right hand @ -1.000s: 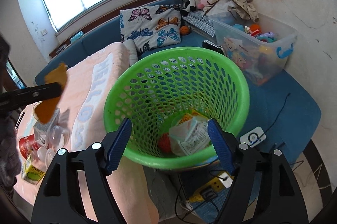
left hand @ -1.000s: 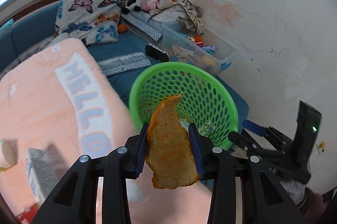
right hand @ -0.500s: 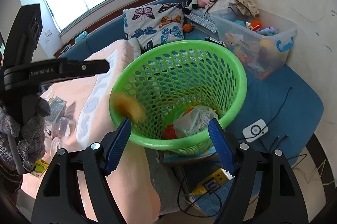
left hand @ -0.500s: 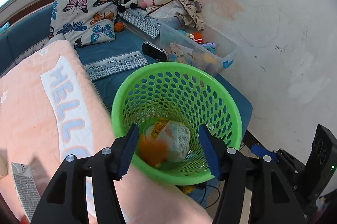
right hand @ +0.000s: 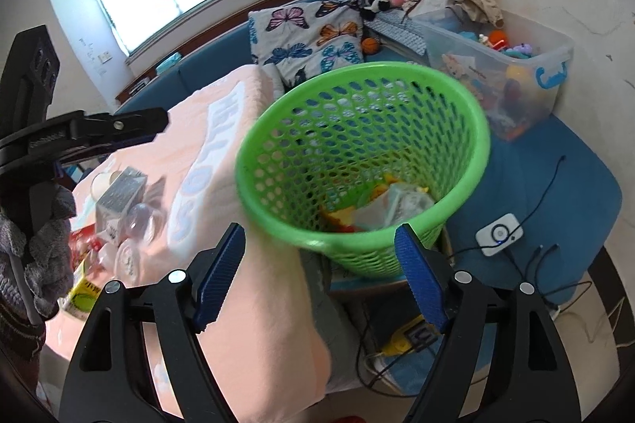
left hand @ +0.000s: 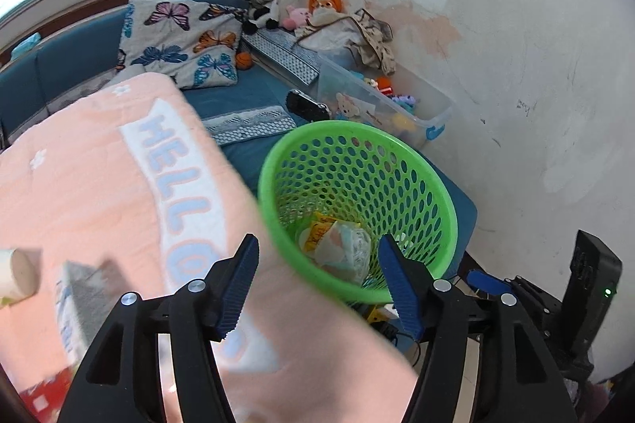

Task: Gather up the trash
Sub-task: 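Open the right tool over the basket while the left tool carries the bread there and releases it, then move the left tool to the yellow-label juice bottle while the right tool reaches the jelly cup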

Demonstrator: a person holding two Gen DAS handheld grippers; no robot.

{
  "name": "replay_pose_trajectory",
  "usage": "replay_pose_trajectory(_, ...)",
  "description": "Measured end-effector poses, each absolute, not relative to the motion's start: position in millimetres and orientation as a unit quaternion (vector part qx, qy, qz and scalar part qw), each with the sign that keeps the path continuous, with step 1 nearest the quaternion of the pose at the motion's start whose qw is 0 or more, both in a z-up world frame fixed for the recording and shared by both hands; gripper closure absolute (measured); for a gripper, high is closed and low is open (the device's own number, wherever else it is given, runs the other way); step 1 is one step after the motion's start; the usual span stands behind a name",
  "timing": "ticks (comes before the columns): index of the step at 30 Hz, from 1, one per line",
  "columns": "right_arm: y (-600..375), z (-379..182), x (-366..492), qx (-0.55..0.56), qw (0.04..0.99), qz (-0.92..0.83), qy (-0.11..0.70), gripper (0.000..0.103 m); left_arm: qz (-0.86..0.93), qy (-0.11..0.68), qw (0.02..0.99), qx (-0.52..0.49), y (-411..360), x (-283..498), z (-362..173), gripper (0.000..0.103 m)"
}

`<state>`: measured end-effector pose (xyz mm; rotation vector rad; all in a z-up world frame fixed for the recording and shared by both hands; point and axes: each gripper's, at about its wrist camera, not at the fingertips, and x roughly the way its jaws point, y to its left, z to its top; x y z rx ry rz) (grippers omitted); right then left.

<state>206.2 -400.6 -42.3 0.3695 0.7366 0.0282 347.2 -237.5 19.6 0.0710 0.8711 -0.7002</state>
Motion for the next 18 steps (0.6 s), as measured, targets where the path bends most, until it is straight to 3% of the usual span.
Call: replay_pose_trajectory(18, -282.8, -40.6, 204.3, 0.107, 0.911, 0.116, 0.381, 0.019, -0.266, 0.401, 0.877, -0.018, -83.3, 291.9, 20.1, 0.037)
